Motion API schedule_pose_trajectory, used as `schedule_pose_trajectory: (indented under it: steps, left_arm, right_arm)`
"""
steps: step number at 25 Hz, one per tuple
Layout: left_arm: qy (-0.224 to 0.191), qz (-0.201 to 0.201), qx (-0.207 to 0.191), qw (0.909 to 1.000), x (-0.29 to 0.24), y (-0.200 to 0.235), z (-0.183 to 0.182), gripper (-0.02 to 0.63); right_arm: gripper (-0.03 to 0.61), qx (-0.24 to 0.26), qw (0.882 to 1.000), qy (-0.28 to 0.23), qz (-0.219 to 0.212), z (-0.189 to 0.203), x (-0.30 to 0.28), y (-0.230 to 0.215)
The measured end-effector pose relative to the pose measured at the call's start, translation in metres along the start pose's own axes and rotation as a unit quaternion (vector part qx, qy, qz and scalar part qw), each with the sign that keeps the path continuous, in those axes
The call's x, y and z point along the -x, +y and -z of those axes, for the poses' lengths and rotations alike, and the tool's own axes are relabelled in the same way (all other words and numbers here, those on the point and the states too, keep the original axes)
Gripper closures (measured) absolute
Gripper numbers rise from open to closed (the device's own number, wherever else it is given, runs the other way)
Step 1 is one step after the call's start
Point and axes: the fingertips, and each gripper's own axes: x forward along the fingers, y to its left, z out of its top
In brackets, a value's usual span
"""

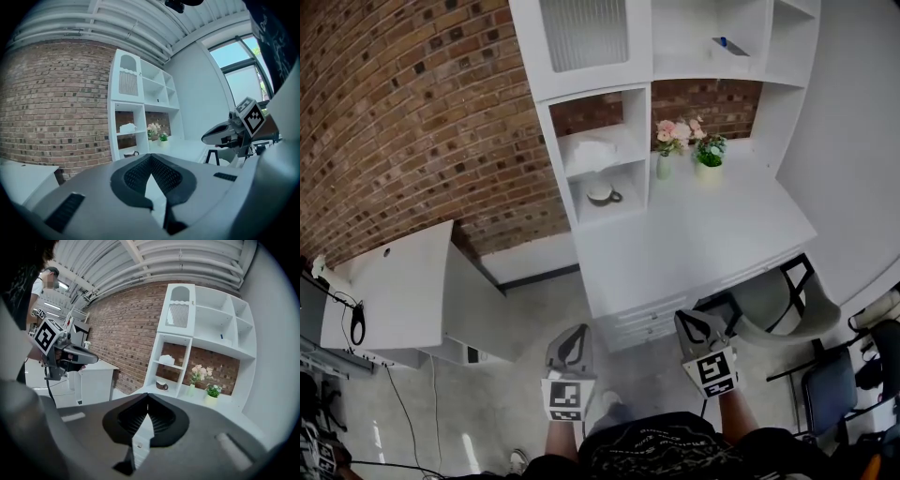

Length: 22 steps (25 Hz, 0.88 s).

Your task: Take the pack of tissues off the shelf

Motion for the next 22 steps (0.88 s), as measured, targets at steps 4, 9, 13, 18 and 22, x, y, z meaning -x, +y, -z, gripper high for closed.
schedule_pose_trajectory:
  steps: [4, 9, 13, 18, 22]
  left_arm:
    - [-0.004, 0.012, -0.005, 0.9999, -0.016, 0.023, -0.002, 0.606]
    - [-0.002, 0.030, -0.006, 0.9995, -0.032, 0.045, 0.003, 0.606]
    - [-0.011, 0.043, -0.007, 0.9990, -0.044, 0.062, -0.004, 0.606]
    - [-0.015, 0.055, -0.015, 0.9983, -0.058, 0.074, -0.006, 0.606]
    - [-0.017, 0.062, 0.001, 0.9979, -0.064, 0.077, -0.005, 0.606]
  right_arm:
    - [0.574, -0.009, 1.000, -0.002, 0.012, -0.008, -0.022, -0.001]
    - [0.574, -0.011, 1.000, 0.004, 0.026, -0.012, -0.044, 0.005]
    - [0.574, -0.019, 0.999, 0.005, 0.044, -0.015, -0.059, 0.003]
    - [0.574, -0.037, 0.998, 0.010, 0.056, -0.008, -0.069, 0.006]
    - [0.574, -0.043, 0.997, 0.016, 0.060, -0.006, -0.073, 0.005]
